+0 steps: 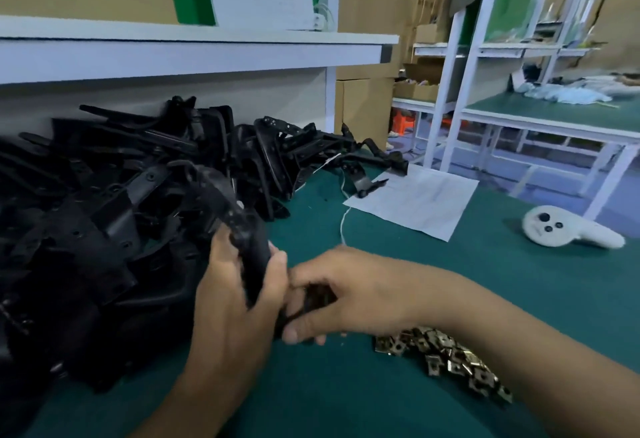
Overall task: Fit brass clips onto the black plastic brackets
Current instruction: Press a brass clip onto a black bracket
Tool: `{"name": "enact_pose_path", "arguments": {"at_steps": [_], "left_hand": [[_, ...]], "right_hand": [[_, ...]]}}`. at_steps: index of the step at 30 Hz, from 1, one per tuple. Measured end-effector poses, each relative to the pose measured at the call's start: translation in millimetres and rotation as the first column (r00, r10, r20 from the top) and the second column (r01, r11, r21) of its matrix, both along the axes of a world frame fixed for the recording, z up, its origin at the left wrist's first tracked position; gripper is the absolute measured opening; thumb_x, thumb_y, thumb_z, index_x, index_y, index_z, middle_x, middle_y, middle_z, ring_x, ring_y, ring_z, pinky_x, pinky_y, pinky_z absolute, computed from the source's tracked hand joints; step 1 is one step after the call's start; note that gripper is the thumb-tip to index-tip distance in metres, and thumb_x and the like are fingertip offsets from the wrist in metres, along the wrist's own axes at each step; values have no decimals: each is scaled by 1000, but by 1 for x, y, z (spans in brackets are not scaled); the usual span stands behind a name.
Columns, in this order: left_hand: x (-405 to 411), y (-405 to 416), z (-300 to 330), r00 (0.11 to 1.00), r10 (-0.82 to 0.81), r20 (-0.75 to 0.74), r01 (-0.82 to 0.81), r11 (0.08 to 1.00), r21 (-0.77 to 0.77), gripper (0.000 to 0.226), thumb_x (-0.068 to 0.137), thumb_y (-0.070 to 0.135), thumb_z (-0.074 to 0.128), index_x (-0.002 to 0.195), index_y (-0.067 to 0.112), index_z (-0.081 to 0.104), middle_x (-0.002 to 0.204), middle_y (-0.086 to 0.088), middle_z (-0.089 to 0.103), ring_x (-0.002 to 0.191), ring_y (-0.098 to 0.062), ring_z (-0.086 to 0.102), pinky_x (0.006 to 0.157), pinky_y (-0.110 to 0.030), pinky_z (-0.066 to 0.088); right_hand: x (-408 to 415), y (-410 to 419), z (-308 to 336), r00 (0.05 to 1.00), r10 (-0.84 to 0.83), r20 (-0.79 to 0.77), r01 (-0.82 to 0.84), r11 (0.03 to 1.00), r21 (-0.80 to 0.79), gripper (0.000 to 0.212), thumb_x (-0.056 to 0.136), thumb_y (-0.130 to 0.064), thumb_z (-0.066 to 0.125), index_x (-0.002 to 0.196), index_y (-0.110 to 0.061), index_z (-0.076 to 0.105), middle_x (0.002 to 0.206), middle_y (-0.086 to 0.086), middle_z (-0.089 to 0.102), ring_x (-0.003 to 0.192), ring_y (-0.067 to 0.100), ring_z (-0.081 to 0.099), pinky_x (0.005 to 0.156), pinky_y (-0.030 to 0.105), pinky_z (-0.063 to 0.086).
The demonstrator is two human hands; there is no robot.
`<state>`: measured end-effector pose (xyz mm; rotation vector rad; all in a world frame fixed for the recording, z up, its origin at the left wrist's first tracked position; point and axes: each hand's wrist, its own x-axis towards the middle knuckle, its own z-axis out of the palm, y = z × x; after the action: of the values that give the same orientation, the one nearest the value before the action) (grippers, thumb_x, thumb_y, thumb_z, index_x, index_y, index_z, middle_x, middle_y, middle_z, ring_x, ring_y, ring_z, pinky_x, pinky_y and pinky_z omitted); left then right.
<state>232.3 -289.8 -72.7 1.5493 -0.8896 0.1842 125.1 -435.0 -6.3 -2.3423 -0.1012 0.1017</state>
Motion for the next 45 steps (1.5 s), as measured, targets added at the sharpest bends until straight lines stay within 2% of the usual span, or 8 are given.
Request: {"name": "enact_pose_path", "arguments": {"at_steps": [2, 4, 7, 14, 18, 24, 30, 45], "left_hand": [[5, 0, -3, 1000, 0, -18, 1, 1000, 25, 47, 95, 47, 54, 135, 23, 52, 120, 7, 67, 113, -14, 66, 95, -36, 54], [8, 0, -2, 1000, 11, 21, -12, 997, 70, 62, 98, 44, 54, 156, 30, 36, 148, 25, 51, 141, -2, 46, 113, -20, 39], [8, -2, -3, 990, 52, 130, -77, 976, 201, 58, 102, 43, 45, 159, 37, 34, 136, 41, 42, 128, 22, 38, 99, 2, 29], [13, -3, -8, 994, 106, 35, -112, 953, 282, 32, 101, 45, 52, 132, 42, 54, 109, 20, 62, 98, 2, 58, 81, -29, 47], [14, -3, -9, 994, 108, -6, -100, 944, 315, 25, 95, 46, 64, 117, 49, 53, 100, 32, 64, 91, 11, 60, 69, -18, 43], [15, -3, -12, 988, 68, 135, -113, 927, 359, 23, 100, 45, 54, 122, 46, 52, 89, 20, 66, 85, 6, 61, 63, -16, 41], [17, -3, -11, 957, -246, -155, 274, 941, 200, 53, 103, 44, 53, 146, 69, 33, 73, -2, 66, 47, -18, 56, 46, -25, 48], [22, -4, -16, 928, -356, -107, 371, 907, 197, 52, 101, 48, 56, 146, 67, 38, 69, -4, 59, 48, -16, 49, 45, -29, 47]], "right_hand": [[-1, -17, 4, 1000, 6, -12, -5, 998, 56, 10, 95, -20, 76, 104, -23, 74, 86, -1, 73, 79, 12, 67, 74, 35, 56], [-4, -40, 7, 996, -82, 30, 81, 996, 32, 15, 92, -25, 79, 107, -23, 78, 91, -2, 72, 82, 7, 64, 75, 23, 52], [-13, -62, -2, 990, -142, 15, 143, 982, -127, 16, 83, -35, 87, 98, -31, 81, 89, -13, 69, 81, -1, 63, 73, 12, 43], [-16, -52, -16, 992, -123, -29, 109, 948, -300, 17, 77, -38, 90, 90, -34, 79, 88, -17, 71, 82, 2, 66, 70, 15, 49], [-20, -50, -19, 980, -163, -110, 123, 944, -306, 19, 80, -38, 88, 88, -32, 72, 86, -10, 73, 77, 5, 67, 72, 30, 58], [-22, -60, -10, 974, -222, 36, 210, 957, 202, 14, 94, -5, 74, 99, -2, 61, 83, 11, 65, 74, 20, 62, 70, 30, 55], [-10, -58, -15, 820, -529, 218, 166, 585, 794, 16, 86, 5, 72, 102, 6, 66, 87, 16, 69, 82, 24, 73, 78, 30, 62], [-13, -57, -9, 849, -484, 211, 154, 610, 777, 15, 80, -9, 77, 94, -3, 78, 85, 14, 77, 75, 20, 76, 67, 27, 62]]}}
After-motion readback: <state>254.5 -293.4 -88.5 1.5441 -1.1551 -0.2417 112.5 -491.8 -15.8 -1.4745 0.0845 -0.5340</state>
